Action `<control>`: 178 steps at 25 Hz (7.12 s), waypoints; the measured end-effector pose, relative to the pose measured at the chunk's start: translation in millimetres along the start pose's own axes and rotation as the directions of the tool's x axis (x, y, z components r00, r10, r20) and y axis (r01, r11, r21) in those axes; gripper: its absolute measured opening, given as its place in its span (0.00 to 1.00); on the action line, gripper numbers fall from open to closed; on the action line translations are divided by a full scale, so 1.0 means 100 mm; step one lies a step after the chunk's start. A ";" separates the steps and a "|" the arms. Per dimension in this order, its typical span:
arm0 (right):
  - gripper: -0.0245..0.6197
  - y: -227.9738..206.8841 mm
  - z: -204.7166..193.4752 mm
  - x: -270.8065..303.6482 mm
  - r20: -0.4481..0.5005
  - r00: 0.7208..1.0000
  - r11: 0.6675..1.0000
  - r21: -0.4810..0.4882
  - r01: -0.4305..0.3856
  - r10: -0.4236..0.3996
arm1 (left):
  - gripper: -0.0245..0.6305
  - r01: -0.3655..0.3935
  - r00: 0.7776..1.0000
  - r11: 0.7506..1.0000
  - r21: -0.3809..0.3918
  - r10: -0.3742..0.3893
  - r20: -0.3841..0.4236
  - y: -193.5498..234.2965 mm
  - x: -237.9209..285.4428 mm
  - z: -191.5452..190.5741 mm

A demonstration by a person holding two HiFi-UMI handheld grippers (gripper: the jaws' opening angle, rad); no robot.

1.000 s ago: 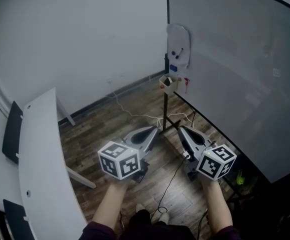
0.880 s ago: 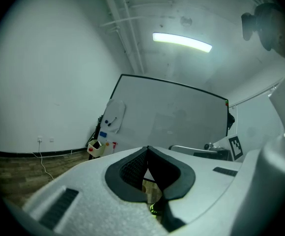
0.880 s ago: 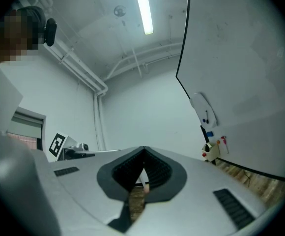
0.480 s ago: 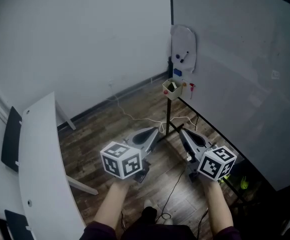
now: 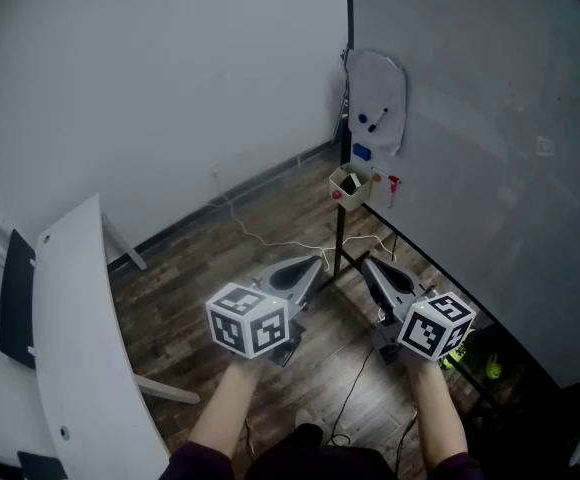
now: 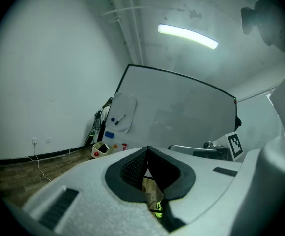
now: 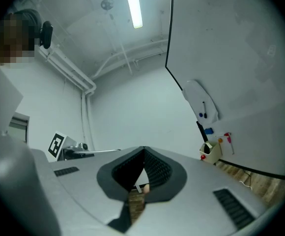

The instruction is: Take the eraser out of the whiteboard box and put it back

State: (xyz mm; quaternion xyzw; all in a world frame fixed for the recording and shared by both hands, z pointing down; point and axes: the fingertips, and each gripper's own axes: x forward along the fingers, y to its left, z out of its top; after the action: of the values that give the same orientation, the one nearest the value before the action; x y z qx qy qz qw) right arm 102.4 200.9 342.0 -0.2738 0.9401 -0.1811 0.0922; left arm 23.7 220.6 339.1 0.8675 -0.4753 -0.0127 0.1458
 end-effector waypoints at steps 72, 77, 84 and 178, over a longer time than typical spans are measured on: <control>0.04 -2.82 0.38 2.15 -0.019 0.987 0.979 0.130 0.158 -0.157 | 0.04 0.110 0.979 0.991 -0.074 -0.121 -0.166 2.19 2.83 0.31; 0.04 -2.92 0.39 2.25 -0.016 0.985 0.976 0.133 0.175 -0.174 | 0.04 0.125 0.974 0.989 -0.079 -0.137 -0.178 2.29 2.93 0.32; 0.04 -3.08 0.26 2.36 -0.037 0.978 0.970 0.126 0.208 -0.205 | 0.04 0.112 0.973 0.988 -0.110 -0.132 -0.191 2.48 3.06 0.21; 0.20 -2.09 1.68 1.93 0.258 0.962 0.940 -0.296 0.171 -0.093 | 0.04 0.188 0.980 0.973 0.130 -0.195 0.036 1.66 2.33 1.37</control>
State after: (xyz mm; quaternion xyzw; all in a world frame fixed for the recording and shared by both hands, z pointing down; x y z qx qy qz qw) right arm 87.7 -118.0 255.9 -0.3677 0.9181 0.0000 0.1481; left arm -6.6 -89.4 279.3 0.9162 -0.3927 -0.0179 0.0773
